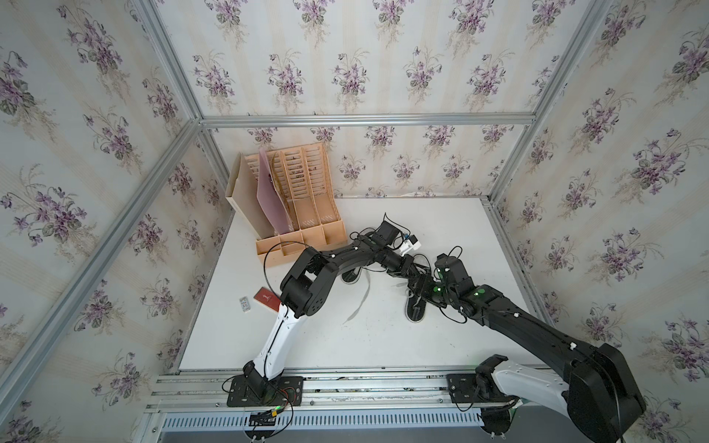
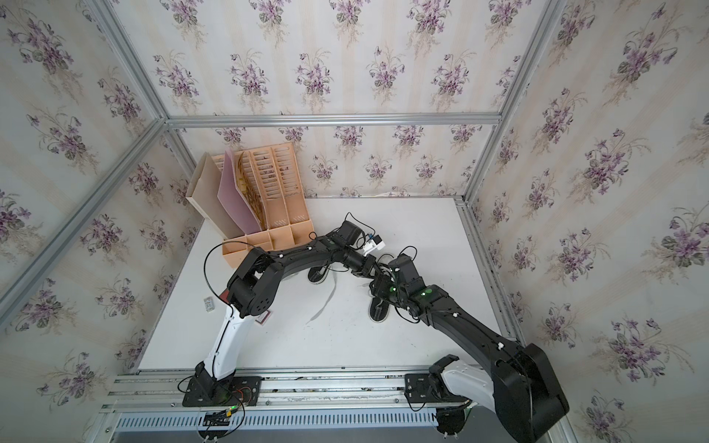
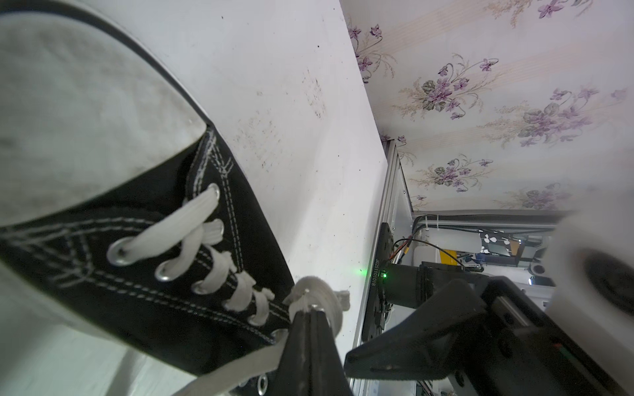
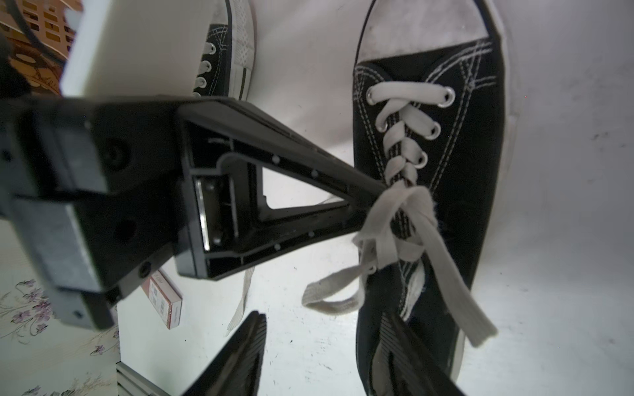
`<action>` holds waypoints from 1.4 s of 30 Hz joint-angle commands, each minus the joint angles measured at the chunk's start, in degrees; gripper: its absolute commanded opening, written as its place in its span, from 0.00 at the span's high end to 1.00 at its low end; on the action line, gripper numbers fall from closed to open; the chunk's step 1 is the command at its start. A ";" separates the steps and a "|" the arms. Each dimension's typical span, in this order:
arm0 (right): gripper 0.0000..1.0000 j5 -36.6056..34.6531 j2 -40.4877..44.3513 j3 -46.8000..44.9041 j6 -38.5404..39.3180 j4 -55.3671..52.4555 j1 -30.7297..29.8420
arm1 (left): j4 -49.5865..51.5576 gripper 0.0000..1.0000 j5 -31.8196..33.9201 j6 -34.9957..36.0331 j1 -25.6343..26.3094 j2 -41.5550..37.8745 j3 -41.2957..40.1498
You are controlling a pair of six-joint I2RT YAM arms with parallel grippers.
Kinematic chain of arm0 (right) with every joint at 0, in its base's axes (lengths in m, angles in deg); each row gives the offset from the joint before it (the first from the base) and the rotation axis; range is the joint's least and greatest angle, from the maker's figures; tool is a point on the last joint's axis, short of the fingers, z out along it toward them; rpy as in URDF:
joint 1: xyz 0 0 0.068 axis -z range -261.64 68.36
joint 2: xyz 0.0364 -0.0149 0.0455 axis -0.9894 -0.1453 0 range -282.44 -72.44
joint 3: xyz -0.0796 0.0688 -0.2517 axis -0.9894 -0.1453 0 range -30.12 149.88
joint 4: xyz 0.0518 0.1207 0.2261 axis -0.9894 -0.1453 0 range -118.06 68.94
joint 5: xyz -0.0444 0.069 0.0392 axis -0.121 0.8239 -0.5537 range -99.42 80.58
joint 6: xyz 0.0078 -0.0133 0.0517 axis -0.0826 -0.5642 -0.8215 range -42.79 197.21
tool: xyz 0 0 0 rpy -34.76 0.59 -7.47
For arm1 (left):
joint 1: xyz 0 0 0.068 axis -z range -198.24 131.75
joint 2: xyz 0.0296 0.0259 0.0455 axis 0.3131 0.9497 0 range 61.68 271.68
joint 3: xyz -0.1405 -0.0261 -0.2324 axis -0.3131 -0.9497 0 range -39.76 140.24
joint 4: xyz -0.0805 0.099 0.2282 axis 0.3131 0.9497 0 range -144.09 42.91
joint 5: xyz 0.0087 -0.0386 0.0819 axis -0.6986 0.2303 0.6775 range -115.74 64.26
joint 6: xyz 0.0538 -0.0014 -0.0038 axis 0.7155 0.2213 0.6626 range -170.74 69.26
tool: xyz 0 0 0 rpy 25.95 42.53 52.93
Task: Tie the shoes
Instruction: Tie the shoelace on the shoe.
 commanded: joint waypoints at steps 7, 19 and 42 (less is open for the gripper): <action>0.42 -5.04 -5.22 2.88 -0.17 -1.35 -3.13 | -0.08 1.00 -2.83 1.07 -0.01 1.45 2.28; 0.58 -7.49 -9.26 5.81 0.36 -4.51 -3.84 | 0.17 1.00 -2.72 1.16 0.05 2.23 3.52; 1.00 -10.92 -4.34 8.27 7.41 -14.78 5.38 | -2.26 1.00 4.71 0.37 -2.28 -2.79 -3.60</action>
